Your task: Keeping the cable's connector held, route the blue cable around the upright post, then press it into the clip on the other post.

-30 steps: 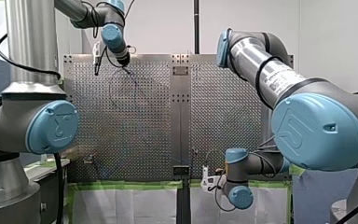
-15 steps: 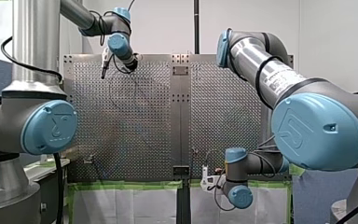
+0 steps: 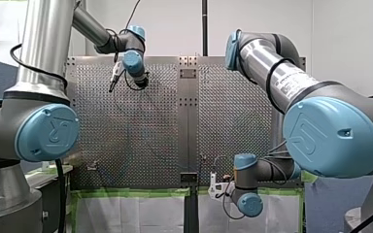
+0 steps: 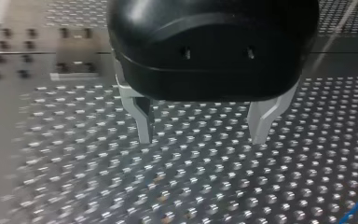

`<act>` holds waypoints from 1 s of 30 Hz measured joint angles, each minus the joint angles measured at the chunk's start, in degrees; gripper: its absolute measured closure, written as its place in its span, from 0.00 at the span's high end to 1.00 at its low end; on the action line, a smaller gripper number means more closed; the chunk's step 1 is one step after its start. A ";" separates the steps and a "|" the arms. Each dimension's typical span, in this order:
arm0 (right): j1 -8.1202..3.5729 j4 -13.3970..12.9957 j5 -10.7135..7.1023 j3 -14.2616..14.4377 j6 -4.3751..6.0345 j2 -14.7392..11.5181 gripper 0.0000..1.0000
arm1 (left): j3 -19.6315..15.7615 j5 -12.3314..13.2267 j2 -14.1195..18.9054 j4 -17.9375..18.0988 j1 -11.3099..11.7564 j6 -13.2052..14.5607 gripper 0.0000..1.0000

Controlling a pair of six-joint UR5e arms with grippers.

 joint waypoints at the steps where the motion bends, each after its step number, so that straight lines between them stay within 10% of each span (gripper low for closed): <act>1: 0.02 0.00 0.00 0.01 0.00 0.00 0.00 | 0.00 -0.30 -0.32 0.30 -0.20 0.35 0.98; 30: 0.07 -0.59 -0.39 0.03 0.16 0.04 0.00 | 4.48 -7.29 -9.04 1.07 -1.35 10.17 0.98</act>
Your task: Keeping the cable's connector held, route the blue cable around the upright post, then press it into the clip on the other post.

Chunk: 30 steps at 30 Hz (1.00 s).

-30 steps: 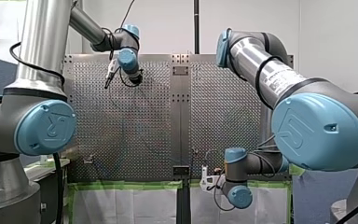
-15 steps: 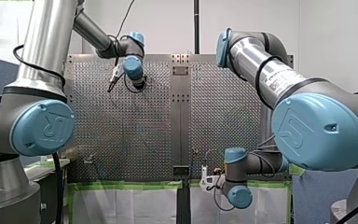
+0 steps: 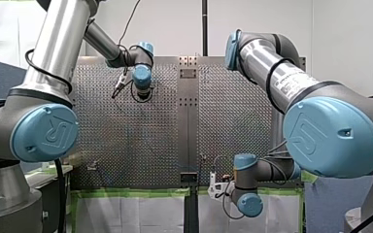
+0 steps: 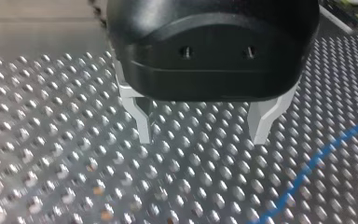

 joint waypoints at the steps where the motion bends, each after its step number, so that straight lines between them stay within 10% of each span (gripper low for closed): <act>1: -0.01 -0.01 -0.04 0.00 0.00 0.01 0.00 | 0.19 -0.44 -0.08 0.08 0.14 0.73 0.98; 30: 0.00 -0.39 -0.63 -0.01 0.15 0.13 0.00 | 2.56 3.06 -4.36 -1.03 3.66 6.86 0.98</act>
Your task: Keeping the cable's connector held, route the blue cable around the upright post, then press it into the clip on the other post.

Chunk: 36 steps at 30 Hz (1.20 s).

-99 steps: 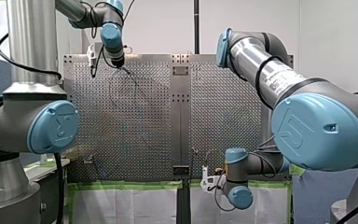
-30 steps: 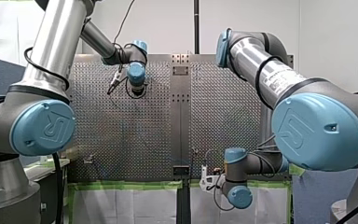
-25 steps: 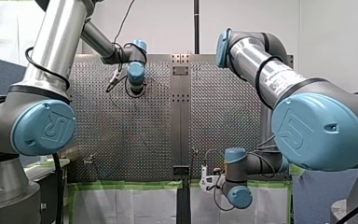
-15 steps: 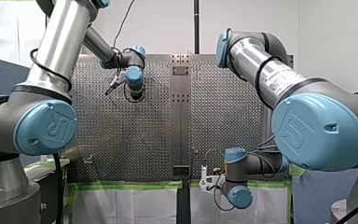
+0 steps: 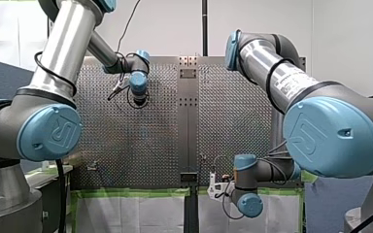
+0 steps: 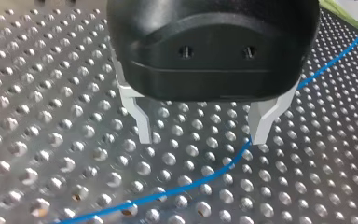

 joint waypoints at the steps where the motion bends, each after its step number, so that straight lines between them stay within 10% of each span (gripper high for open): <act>1: 0.00 -0.04 -0.01 -0.01 0.01 0.00 0.00 | 0.21 -0.41 -0.46 -0.01 0.02 0.31 0.98; 36: -0.17 -0.34 -0.08 0.01 0.14 0.01 0.00 | 0.66 -6.31 -11.95 2.52 -3.10 4.43 0.98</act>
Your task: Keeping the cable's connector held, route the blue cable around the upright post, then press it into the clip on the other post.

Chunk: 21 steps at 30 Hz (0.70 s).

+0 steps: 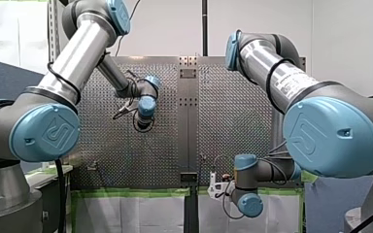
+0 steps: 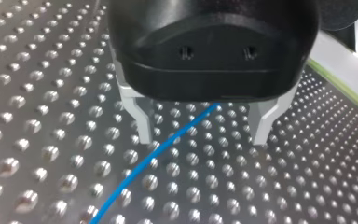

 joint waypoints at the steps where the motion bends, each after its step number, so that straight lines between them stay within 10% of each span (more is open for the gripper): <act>1: 0.00 0.00 0.01 -0.01 0.00 0.00 0.00 | 0.00 -0.15 -0.23 0.00 -0.16 0.01 0.98; 21: 0.08 -0.04 -0.01 0.00 0.06 0.00 0.00 | 0.00 -3.80 -6.07 0.08 -2.51 0.06 0.98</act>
